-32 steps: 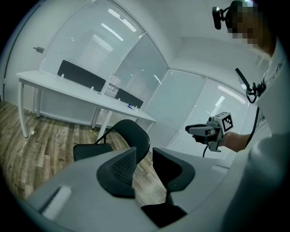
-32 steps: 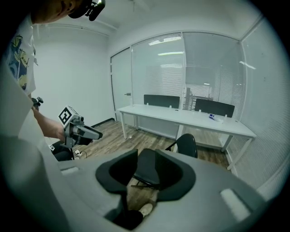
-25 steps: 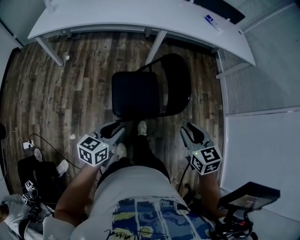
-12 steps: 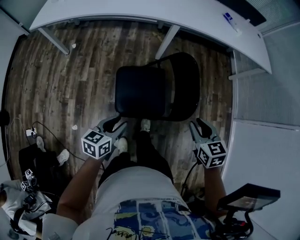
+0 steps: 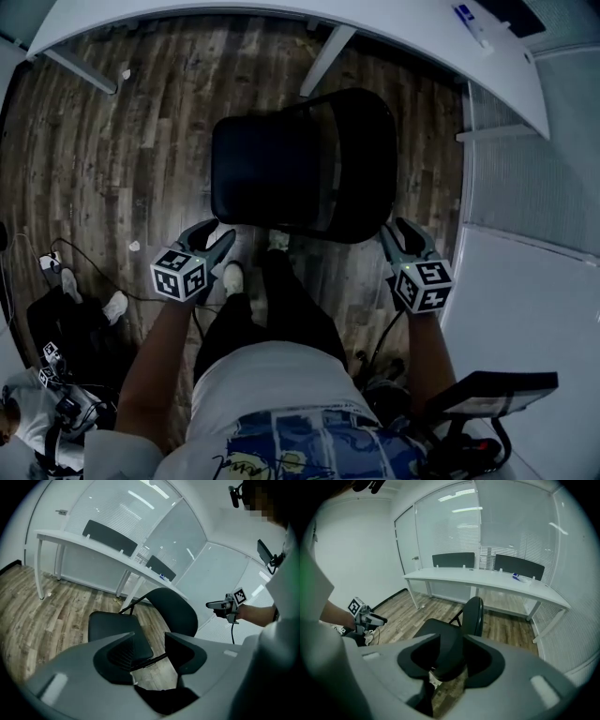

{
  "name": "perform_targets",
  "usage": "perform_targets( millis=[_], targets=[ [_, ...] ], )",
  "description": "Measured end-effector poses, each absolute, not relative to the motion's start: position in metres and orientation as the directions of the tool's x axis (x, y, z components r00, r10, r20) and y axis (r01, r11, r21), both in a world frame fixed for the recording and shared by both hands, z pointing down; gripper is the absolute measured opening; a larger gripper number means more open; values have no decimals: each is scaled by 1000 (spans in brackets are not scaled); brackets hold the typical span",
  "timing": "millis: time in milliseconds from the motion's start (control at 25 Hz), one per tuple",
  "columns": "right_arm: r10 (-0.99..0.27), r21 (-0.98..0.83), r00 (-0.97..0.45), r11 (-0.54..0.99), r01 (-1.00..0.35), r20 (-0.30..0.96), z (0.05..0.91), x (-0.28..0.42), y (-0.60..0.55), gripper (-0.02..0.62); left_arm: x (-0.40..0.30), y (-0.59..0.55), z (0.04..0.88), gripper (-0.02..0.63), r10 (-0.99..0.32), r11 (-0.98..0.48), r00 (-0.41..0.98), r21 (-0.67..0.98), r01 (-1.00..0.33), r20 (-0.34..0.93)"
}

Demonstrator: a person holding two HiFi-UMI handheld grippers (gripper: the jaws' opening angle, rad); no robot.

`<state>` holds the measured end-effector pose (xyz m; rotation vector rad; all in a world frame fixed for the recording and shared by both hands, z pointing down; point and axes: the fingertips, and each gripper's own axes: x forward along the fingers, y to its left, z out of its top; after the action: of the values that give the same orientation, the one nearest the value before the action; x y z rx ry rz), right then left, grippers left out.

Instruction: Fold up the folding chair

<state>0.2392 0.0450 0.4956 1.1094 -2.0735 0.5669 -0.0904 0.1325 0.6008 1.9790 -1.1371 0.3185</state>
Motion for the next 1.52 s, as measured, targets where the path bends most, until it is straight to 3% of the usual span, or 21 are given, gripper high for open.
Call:
perform_targets(
  millis=[720, 1520],
  targets=[
    [-468, -126, -347, 441, -889, 813, 568, 274, 2, 186, -120, 114, 778, 259, -454, -120, 498, 503, -856, 739],
    [-574, -105, -333, 394, -913, 748, 559, 262, -4, 198, -173, 99, 936, 407, -503, 153, 535, 679, -719, 679]
  ],
)
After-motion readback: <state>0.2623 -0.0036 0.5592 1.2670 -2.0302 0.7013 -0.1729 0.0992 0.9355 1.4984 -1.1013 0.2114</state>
